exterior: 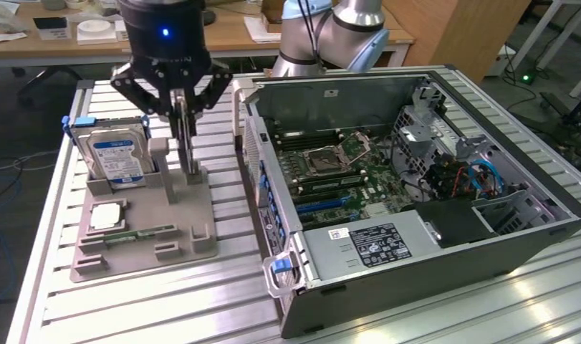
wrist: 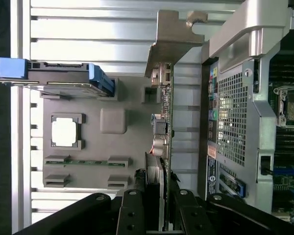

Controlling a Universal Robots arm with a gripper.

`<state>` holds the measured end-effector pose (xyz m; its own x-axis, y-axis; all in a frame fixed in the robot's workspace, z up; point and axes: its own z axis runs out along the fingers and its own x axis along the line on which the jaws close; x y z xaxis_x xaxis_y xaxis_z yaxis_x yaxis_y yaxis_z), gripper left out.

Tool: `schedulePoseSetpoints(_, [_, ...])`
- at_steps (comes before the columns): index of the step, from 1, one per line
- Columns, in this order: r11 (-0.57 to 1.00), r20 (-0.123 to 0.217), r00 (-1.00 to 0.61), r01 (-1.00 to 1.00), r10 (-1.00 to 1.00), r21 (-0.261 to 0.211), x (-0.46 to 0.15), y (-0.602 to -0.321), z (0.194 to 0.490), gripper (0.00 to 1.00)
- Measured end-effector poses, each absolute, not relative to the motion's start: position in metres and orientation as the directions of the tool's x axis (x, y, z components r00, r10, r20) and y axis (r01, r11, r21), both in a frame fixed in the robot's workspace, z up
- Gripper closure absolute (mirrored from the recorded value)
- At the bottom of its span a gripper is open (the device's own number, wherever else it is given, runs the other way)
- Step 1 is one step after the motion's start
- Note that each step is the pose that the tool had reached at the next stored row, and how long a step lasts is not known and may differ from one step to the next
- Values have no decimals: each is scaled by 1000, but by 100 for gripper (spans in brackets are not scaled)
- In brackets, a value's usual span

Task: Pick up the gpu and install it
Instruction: 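Pick up the gpu and move the gpu toward the slot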

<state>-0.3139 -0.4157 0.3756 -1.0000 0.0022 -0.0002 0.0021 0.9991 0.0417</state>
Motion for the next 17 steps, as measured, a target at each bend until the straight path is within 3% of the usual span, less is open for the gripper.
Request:
schedulePoseSetpoints(11, [999, 0, -1000, 2, 2, 42, -314, -416, 422, 73])
schedulePoseSetpoints(17, [999, 0, -1000, 31, 31, 43, -314, -416, 428, 73])
